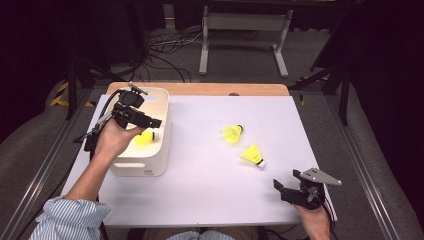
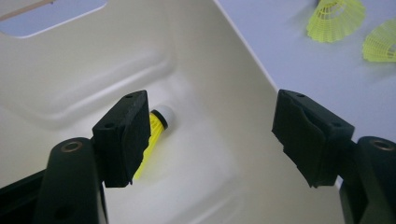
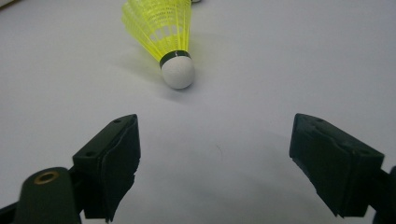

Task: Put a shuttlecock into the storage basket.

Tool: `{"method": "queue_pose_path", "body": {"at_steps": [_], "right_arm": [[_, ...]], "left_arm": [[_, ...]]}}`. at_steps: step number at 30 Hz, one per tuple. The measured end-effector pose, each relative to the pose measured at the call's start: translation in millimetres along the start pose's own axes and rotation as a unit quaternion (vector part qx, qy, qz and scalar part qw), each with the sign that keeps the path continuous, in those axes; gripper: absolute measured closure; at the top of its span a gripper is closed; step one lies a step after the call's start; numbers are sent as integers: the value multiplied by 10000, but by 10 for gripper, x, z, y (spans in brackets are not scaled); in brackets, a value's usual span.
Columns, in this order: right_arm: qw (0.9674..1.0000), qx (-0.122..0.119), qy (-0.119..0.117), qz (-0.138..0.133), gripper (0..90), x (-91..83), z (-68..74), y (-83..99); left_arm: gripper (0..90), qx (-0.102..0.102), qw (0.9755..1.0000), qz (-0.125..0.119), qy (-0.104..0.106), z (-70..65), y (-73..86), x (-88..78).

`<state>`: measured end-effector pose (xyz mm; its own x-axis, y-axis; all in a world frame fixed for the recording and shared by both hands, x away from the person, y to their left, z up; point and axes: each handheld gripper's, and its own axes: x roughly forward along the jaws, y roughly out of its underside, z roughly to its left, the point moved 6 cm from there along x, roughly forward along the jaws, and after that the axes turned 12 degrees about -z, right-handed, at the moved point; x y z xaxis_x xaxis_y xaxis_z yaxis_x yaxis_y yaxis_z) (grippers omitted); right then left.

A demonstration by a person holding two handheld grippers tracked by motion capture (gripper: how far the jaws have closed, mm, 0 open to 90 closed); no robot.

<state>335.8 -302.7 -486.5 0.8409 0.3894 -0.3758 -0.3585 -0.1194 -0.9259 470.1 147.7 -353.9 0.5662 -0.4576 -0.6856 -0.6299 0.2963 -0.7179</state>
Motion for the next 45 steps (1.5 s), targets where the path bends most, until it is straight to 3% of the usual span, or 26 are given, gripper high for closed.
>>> {"method": "queue_pose_path", "body": {"at_steps": [11,19,28,45], "right_arm": [[10000,31,-20,46,174,5,7,6],[10000,38,-47,74,177,16,23,7],[9998,-12,-131,123,187,38,55,-3],[9983,-85,-351,454,238,205,138,-81]], "left_arm": [[288,260,9995,-61,159,-176,-88,-53],[290,370,9990,14,265,-276,-133,21],[292,423,9985,-19,355,-373,-165,97],[307,511,9974,51,509,-494,-194,237]]}}
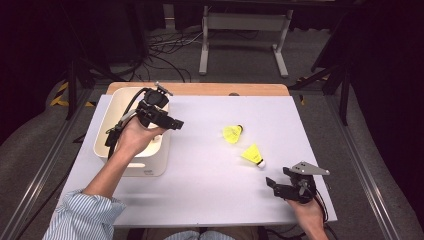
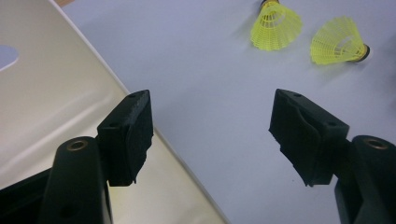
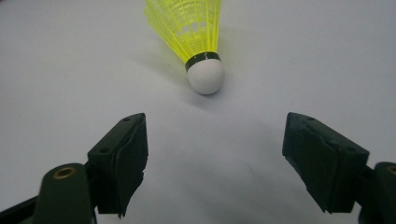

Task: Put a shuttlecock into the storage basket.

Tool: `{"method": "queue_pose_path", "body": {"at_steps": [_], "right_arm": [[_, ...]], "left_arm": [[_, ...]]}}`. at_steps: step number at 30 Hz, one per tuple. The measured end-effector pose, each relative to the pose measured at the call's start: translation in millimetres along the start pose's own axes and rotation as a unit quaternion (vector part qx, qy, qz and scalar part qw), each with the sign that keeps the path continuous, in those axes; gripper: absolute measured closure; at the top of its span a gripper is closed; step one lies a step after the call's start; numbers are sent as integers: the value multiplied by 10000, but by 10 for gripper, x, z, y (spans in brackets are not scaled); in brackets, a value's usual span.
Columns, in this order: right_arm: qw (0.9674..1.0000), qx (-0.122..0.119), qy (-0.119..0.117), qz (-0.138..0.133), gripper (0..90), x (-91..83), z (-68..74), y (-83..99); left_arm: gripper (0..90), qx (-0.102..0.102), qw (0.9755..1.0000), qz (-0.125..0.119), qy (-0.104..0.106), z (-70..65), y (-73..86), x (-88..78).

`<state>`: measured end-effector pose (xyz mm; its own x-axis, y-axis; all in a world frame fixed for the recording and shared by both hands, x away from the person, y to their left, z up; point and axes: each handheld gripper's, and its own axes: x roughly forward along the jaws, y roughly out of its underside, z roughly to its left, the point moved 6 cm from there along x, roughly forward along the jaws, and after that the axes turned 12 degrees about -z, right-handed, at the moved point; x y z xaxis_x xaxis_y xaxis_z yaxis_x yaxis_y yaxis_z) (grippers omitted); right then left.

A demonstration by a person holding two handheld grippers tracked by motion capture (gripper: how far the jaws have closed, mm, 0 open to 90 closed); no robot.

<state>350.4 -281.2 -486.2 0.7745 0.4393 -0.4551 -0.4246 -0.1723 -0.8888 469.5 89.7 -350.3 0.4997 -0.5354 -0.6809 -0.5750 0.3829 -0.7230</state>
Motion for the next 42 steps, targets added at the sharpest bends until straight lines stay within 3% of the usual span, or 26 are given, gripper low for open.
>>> {"method": "queue_pose_path", "body": {"at_steps": [20,42], "right_arm": [[9976,-240,-46,646,350,365,20,-160],[9945,-353,-72,981,512,568,42,-254]], "left_arm": [[305,60,9998,47,170,-104,-30,136],[305,190,9991,168,353,-248,-40,287]]}}
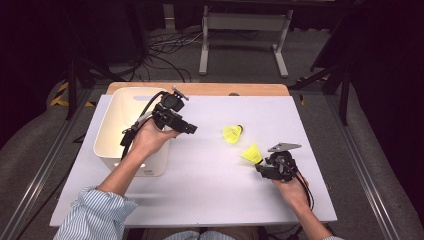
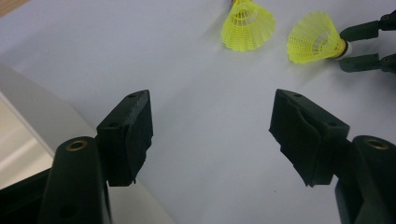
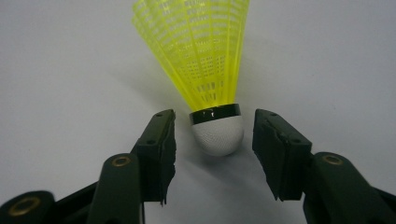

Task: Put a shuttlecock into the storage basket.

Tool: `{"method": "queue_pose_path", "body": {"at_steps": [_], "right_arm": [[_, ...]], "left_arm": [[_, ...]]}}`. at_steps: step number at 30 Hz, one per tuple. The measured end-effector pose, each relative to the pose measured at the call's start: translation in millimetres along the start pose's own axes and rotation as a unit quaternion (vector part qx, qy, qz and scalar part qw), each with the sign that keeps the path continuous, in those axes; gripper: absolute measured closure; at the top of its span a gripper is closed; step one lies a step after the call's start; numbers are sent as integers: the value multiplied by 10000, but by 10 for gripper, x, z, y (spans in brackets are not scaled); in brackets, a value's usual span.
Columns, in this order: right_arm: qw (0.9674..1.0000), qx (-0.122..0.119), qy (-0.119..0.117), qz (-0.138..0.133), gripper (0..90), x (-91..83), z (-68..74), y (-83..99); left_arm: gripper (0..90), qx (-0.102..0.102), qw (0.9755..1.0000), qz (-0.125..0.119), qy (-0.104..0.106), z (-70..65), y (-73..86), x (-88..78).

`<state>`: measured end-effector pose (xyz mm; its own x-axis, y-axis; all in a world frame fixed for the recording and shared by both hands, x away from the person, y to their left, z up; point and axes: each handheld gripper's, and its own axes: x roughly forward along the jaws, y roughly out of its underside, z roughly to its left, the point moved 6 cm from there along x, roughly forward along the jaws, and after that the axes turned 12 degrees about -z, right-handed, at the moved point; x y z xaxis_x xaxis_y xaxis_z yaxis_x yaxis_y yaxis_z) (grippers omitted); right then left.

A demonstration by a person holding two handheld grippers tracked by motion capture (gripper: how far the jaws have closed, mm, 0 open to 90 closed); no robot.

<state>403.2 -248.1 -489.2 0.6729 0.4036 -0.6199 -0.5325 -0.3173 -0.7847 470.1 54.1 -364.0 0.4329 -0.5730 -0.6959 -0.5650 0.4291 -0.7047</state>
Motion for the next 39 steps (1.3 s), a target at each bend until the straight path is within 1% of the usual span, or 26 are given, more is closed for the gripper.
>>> {"method": "queue_pose_path", "body": {"at_steps": [1,4,10,16,18,21,26,30,33,39], "right_arm": [[10000,5,1,12,533,6,-2,-3],[10000,2,4,40,552,10,-3,-2],[10000,-37,-1,85,618,15,12,-2],[9999,-3,-41,92,625,13,11,0],[9999,4,-92,107,643,7,28,3],[9999,-9,-124,108,644,-2,43,0],[9999,10,-136,106,645,-13,47,-4],[9998,67,-170,52,646,-52,55,-33],[9998,34,-214,26,646,-82,78,-65],[9994,40,-347,-24,646,-122,139,-147]], "left_arm": [[304,8,10000,8,1,-4,0,6],[304,34,10000,32,15,-19,3,23],[304,47,10000,66,21,-34,17,42],[305,71,9999,99,8,-35,24,50],[305,70,9999,100,27,-44,29,54],[305,80,9999,97,39,-49,30,58],[305,87,9999,112,49,-56,34,66],[305,114,9999,112,62,-63,39,66],[305,83,9999,103,82,-65,42,64],[305,106,9999,84,92,-64,51,51]]}}
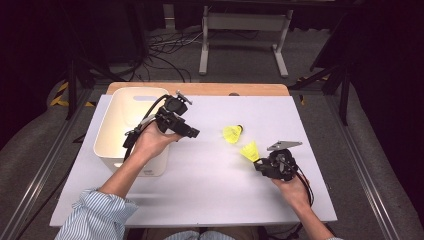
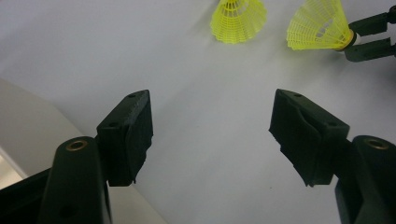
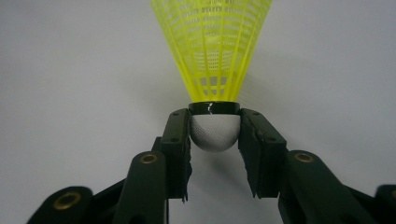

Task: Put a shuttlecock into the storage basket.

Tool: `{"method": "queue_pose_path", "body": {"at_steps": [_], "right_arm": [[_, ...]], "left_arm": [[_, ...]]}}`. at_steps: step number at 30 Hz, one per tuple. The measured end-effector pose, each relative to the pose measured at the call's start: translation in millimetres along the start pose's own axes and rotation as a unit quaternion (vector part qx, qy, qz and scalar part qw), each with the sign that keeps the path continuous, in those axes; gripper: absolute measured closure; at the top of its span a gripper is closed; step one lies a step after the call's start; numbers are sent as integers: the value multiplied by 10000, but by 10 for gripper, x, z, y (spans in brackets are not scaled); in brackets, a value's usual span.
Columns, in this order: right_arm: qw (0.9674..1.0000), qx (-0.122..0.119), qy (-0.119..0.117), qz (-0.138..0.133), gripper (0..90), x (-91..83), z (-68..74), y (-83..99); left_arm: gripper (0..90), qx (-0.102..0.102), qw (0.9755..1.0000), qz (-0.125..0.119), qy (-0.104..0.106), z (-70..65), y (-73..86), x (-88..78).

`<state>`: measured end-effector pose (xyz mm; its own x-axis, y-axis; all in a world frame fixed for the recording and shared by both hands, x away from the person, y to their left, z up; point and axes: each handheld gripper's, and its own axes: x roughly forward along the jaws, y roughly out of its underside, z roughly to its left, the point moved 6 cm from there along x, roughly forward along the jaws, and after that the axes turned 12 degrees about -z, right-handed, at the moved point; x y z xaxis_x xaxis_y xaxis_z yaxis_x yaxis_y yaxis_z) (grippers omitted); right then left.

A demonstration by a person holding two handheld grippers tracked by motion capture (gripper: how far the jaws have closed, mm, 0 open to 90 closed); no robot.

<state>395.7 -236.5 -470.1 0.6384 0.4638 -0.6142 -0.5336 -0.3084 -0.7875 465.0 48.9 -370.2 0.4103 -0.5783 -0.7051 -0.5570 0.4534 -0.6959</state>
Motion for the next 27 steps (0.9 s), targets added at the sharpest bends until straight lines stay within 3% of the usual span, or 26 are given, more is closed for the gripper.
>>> {"method": "queue_pose_path", "body": {"at_steps": [9,27], "right_arm": [[9994,-166,-295,-22,647,-26,167,-146],[9968,-247,-760,-78,647,12,450,-387]], "left_arm": [[305,31,10000,-35,52,-26,13,-7],[311,208,9997,34,130,-90,45,6]]}}
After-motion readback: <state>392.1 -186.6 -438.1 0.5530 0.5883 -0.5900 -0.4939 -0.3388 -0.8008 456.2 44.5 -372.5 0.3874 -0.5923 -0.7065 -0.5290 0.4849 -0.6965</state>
